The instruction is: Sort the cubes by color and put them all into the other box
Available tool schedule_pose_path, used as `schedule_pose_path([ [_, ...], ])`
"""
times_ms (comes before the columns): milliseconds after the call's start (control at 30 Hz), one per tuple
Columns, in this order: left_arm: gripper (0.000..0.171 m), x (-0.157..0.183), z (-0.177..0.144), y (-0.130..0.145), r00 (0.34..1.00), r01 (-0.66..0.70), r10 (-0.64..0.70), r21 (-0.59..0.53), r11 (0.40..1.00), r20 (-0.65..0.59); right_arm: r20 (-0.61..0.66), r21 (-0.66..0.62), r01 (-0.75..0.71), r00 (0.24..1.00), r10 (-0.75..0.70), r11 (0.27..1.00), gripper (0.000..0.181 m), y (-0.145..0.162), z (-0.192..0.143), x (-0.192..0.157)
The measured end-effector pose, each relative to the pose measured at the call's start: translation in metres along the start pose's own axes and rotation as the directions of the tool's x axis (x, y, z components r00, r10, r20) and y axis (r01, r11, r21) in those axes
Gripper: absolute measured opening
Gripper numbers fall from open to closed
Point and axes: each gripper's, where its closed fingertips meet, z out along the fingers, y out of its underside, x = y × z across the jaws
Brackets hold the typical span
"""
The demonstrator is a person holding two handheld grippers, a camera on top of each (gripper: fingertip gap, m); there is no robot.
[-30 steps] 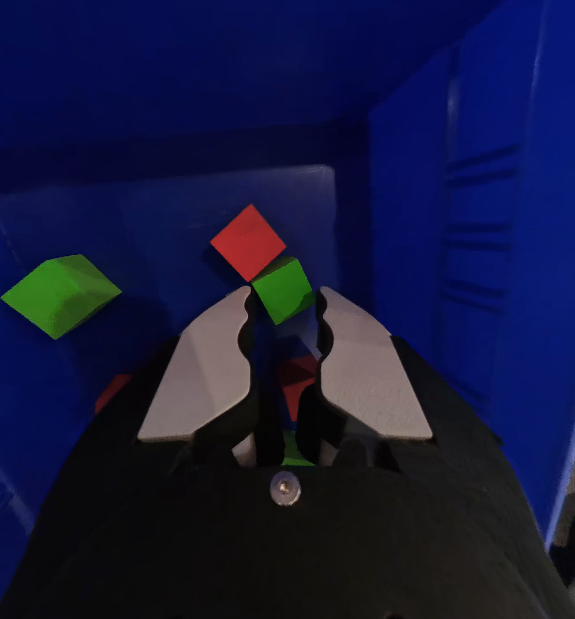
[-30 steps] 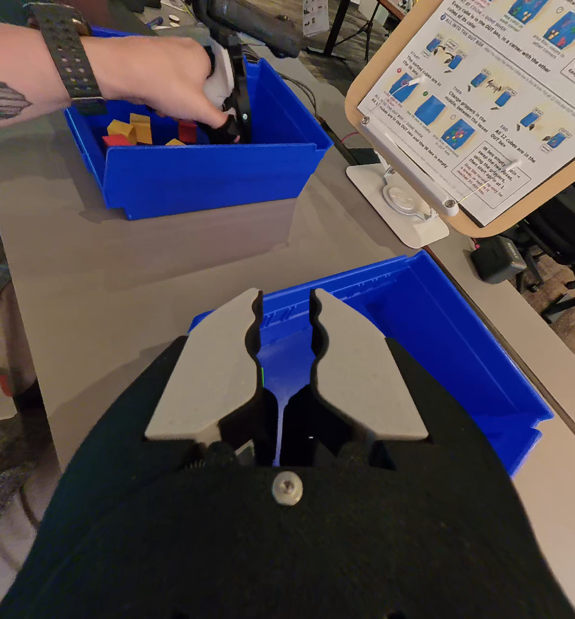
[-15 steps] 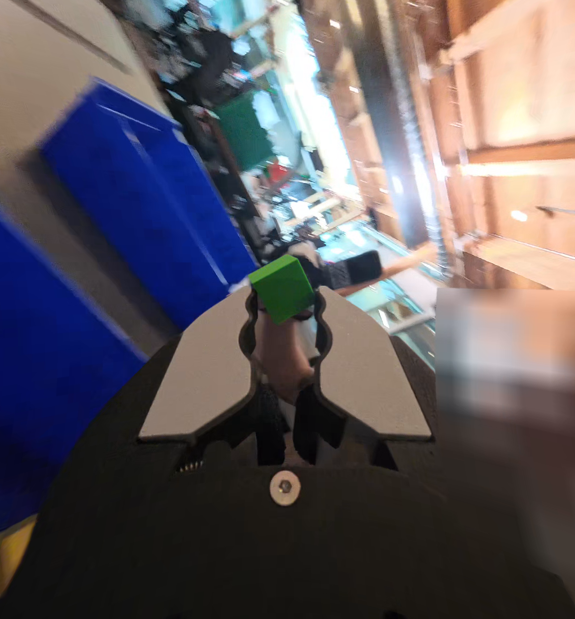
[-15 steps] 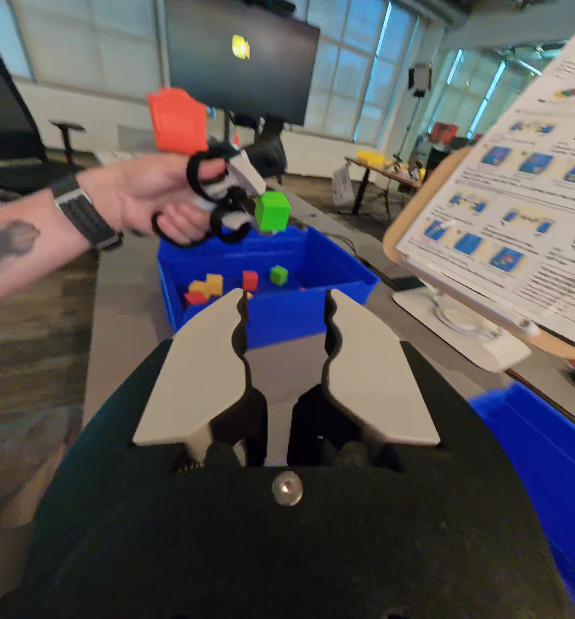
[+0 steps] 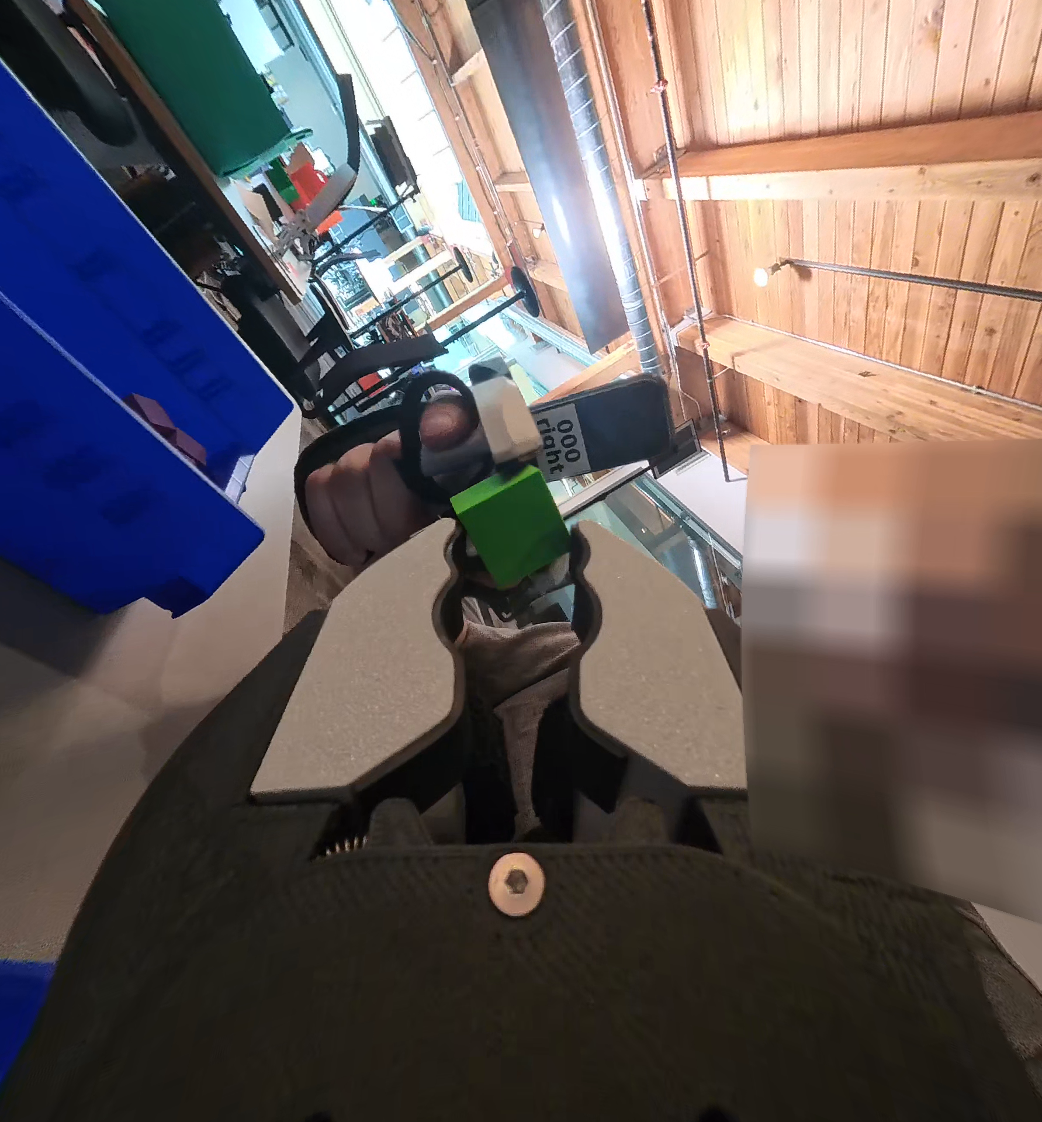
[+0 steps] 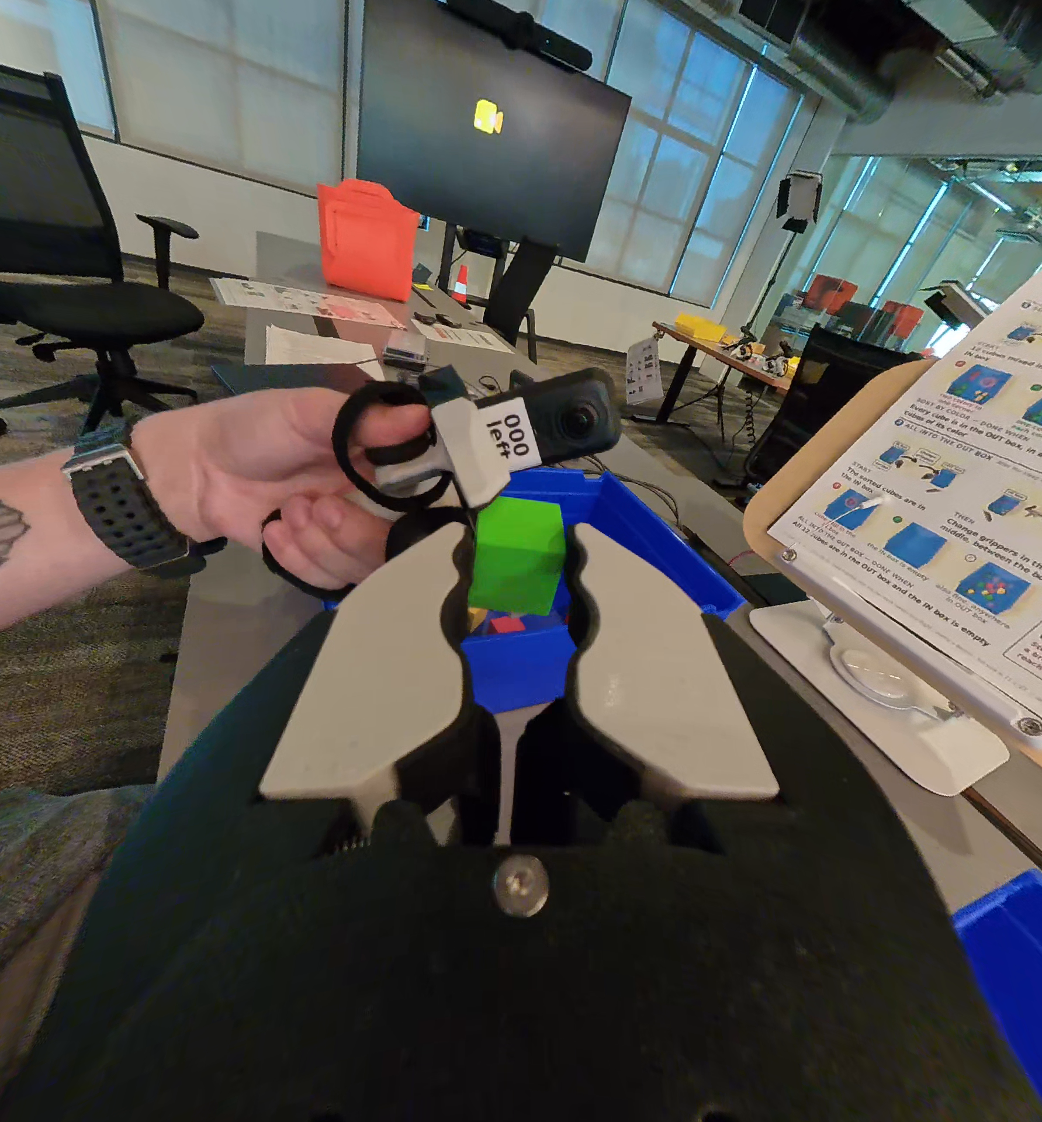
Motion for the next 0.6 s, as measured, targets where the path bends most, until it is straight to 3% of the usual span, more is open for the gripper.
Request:
schedule_pose_path([
  [133, 0.033, 0.001, 0.002, -0.001, 0.999, -0.034, 0.034, 0.002, 0.999, 0.018, 0.005, -0.011, -0.005, 1.000, 0.005, 1.000, 0.028, 0.000, -0.003, 0.001],
  [233, 0.047, 0.005, 0.003, -0.004, 0.996, -0.076, 0.075, 0.026, 0.997, 0.042, 0.002, -0.020, 0.010, 1.000, -0.010, 1.000, 0.028, 0.000, -0.011, 0.005],
  [333, 0.058, 0.003, -0.006, -0.008, 0.972, -0.155, 0.144, 0.047, 0.987, 0.187, -0.038, -0.109, 0.036, 0.998, -0.040, 0.993, 0.028, 0.014, -0.036, 0.024],
  [400, 0.061, -0.003, -0.022, -0.012, 0.906, -0.246, 0.215, 0.039, 0.969, 0.363, -0.072, -0.205, 0.002, 0.997, -0.017, 0.979, 0.028, 0.034, -0.062, 0.044],
  [500, 0.061, -0.007, -0.052, -0.020, 0.730, -0.390, 0.308, 0.002, 0.921, 0.610, -0.146, -0.351, -0.124, 0.986, 0.077, 0.928, 0.028, 0.078, -0.100, 0.071],
  [600, 0.060, 0.001, -0.068, -0.023, 0.629, -0.472, 0.350, -0.016, 0.881, 0.694, -0.211, -0.435, -0.248, 0.963, 0.169, 0.866, 0.027, 0.122, -0.120, 0.084],
])
